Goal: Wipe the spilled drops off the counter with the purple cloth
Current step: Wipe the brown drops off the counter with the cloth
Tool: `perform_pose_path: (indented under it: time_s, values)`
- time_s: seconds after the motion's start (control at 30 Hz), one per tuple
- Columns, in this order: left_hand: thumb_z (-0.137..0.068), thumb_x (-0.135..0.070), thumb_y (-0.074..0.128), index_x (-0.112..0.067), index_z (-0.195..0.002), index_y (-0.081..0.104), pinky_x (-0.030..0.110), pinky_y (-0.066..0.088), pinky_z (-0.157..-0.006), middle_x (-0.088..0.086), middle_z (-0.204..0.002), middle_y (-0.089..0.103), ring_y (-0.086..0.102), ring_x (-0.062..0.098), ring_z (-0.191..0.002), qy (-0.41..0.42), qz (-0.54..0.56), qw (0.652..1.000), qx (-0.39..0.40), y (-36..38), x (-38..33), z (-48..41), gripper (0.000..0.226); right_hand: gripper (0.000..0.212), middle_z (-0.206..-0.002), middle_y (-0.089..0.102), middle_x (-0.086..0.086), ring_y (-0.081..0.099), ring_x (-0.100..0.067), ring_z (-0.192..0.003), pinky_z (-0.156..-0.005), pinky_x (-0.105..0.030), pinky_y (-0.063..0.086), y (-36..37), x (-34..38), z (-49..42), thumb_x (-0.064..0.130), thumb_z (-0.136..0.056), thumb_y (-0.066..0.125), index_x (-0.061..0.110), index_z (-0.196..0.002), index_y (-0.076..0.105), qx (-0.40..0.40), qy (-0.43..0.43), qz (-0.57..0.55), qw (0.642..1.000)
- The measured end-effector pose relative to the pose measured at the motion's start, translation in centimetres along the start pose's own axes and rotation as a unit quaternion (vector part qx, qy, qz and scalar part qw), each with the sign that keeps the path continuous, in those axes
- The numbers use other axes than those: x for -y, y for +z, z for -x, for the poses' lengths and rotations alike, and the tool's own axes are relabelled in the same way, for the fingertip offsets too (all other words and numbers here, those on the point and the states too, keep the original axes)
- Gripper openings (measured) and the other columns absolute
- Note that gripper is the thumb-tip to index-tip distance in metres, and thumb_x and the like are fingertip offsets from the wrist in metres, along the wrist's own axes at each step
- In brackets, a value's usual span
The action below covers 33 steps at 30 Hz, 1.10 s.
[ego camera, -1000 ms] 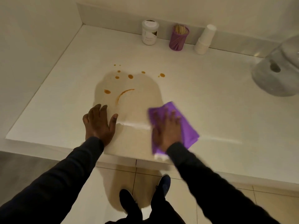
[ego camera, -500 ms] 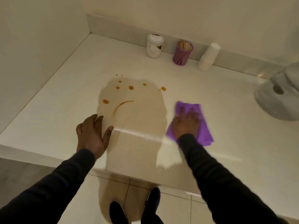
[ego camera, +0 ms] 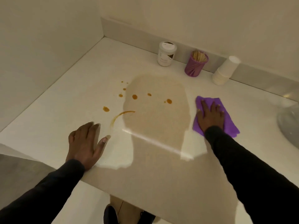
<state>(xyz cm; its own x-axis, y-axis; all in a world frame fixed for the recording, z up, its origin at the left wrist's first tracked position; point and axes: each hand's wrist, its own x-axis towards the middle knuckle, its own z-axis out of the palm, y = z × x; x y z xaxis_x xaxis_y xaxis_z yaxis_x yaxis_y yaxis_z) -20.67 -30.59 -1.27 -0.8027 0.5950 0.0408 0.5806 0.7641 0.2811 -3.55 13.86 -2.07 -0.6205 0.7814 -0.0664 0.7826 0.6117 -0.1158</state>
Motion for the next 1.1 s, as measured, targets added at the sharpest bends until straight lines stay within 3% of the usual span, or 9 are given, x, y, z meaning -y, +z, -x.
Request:
perform_pose_path:
  time_s: [0.17,0.3,0.5,0.6,0.7,0.8,0.87,0.93,1.1]
  values:
    - [-0.093,-0.063,0.025,-0.013,-0.137,0.051,0.049,0.028,-0.104,0.011,-0.141,0.05,0.044,0.032,-0.129,-0.011,-0.003,1.0,0.011,-0.2,-0.3,0.0,0.071,0.063,-0.163,0.007,-0.023,0.004,-0.05,-0.147,-0.118,-0.063,0.001,0.9,11.3,-4.1,0.049,-0.1,0.026,0.023,-0.157,0.014,0.015,0.074,-0.031,0.997]
    - [-0.093,-0.065,0.023,-0.014,-0.138,0.051,0.047,0.027,-0.105,0.011,-0.142,0.049,0.043,0.03,-0.131,-0.02,-0.009,1.0,0.019,-0.4,-0.5,-0.1,0.073,0.063,-0.162,0.012,-0.023,0.012,-0.049,-0.146,-0.118,-0.06,0.006,2.5,18.5,1.5,0.043,-0.098,0.026,0.025,-0.157,0.014,0.041,-0.185,-0.002,0.982]
    - [-0.093,-0.063,0.026,-0.014,-0.14,0.049,0.048,0.029,-0.105,0.012,-0.144,0.049,0.045,0.031,-0.13,-0.024,-0.013,0.999,0.037,-0.5,-0.4,-0.3,0.072,0.058,-0.16,0.028,-0.015,0.019,-0.037,-0.149,-0.121,-0.052,0.011,2.3,11.5,9.4,0.04,-0.095,0.045,0.033,-0.152,0.032,0.109,-0.605,-0.01,0.788]
    - [-0.093,-0.062,0.029,-0.015,-0.141,0.049,0.047,0.027,-0.106,0.01,-0.145,0.047,0.043,0.03,-0.132,-0.024,-0.011,0.999,0.037,-0.6,-0.4,-0.3,0.07,0.06,-0.148,0.045,-0.025,0.036,-0.046,-0.139,-0.114,-0.057,0.028,2.4,8.3,-1.0,0.039,-0.093,0.04,0.031,-0.152,0.027,0.037,-0.499,-0.005,0.866]
    - [-0.094,-0.064,0.027,-0.015,-0.141,0.048,0.046,0.027,-0.107,0.01,-0.146,0.047,0.043,0.029,-0.132,-0.027,-0.011,0.999,0.038,-0.7,-0.6,-0.4,0.071,0.059,-0.16,0.021,-0.023,0.019,-0.043,-0.147,-0.12,-0.056,0.013,0.8,10.1,-8.4,0.051,-0.1,0.02,0.035,-0.156,0.009,0.035,-0.277,0.015,0.96]
    - [-0.094,-0.065,0.026,-0.016,-0.142,0.047,0.047,0.027,-0.108,0.01,-0.147,0.046,0.043,0.029,-0.133,-0.03,-0.011,0.999,0.04,-0.7,-0.7,-0.5,0.072,0.064,-0.163,0.007,-0.022,0.006,-0.046,-0.148,-0.119,-0.06,0.005,1.0,16.6,-8.5,0.051,-0.101,0.02,0.025,-0.158,0.008,0.041,-0.116,-0.002,0.992]
    - [-0.094,-0.066,0.024,-0.017,-0.144,0.044,0.046,0.026,-0.109,0.009,-0.15,0.043,0.042,0.029,-0.134,-0.033,-0.009,0.999,0.041,-0.8,-0.6,-0.5,0.073,0.065,-0.163,0.007,-0.025,0.008,-0.049,-0.147,-0.118,-0.062,0.006,1.9,21.2,-4.9,0.049,-0.1,0.022,0.021,-0.157,0.007,0.037,-0.144,-0.001,0.989]
    - [-0.093,-0.065,0.024,-0.018,-0.147,0.04,0.047,0.026,-0.11,0.009,-0.153,0.039,0.039,0.03,-0.137,-0.034,-0.006,0.999,0.04,-0.9,-0.7,-0.4,0.073,0.065,-0.162,0.009,-0.024,0.013,-0.049,-0.146,-0.118,-0.06,0.009,2.9,23.8,0.4,0.044,-0.099,0.028,0.022,-0.157,0.01,0.041,-0.307,0.017,0.951]
    - [-0.092,-0.069,0.023,-0.019,-0.151,0.03,0.052,0.028,-0.11,0.012,-0.158,0.033,0.037,0.033,-0.139,-0.038,0.008,0.998,0.045,-1.0,-0.6,-0.4,0.078,0.057,-0.163,0.021,-0.012,0.013,-0.035,-0.151,-0.122,-0.051,0.007,2.8,17.5,9.1,0.042,-0.099,0.038,0.032,-0.154,0.028,0.112,-0.663,0.0,0.74]
